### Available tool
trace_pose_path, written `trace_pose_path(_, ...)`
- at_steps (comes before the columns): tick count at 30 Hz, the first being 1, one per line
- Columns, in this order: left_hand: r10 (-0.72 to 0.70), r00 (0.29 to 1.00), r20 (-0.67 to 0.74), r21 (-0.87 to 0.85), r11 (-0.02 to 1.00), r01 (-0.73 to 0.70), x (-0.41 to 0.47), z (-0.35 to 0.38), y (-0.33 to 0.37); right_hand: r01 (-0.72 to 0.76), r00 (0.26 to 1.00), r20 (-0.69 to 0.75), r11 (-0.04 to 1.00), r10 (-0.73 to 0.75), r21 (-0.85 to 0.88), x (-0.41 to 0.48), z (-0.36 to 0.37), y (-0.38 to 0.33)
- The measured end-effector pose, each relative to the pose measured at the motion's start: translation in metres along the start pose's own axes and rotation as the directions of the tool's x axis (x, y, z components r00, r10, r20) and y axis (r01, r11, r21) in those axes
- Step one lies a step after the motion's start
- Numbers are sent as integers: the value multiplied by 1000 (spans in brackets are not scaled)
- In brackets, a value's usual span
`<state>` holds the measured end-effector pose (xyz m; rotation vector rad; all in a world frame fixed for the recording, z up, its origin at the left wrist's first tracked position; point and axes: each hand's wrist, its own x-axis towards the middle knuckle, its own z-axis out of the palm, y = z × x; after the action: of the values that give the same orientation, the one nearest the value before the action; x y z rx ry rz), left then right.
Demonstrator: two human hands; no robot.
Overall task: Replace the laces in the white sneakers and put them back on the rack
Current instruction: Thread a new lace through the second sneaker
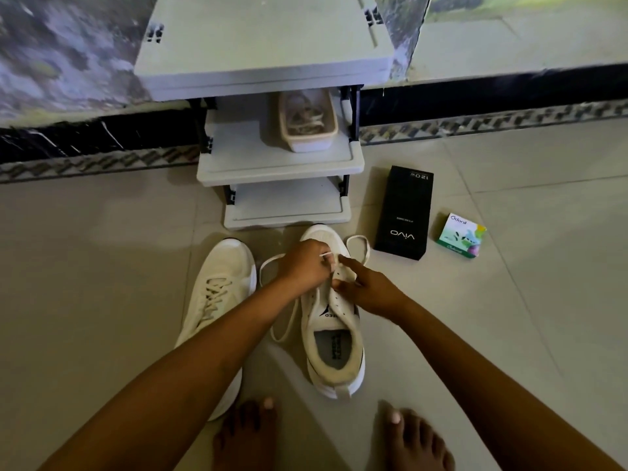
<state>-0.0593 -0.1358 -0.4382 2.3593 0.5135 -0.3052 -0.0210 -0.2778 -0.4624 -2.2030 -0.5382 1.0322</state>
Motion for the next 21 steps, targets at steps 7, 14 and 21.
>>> trace_pose_path(7, 0, 999, -45, 77, 997, 3, 2, -11, -5, 23, 982, -190, 1000, -22, 1, 6, 4, 4)
trace_pose_path(14, -49, 999, -11, 391, 919, 49, -6, -20, -14, -36, 953, -298, 962, -48, -272, 10, 1, -6)
trace_pose_path(21, -65, 998, -25, 509, 858, 69, -7, -18, -12, -37, 946, -322, 983, -23, -180, 8, -10, -3)
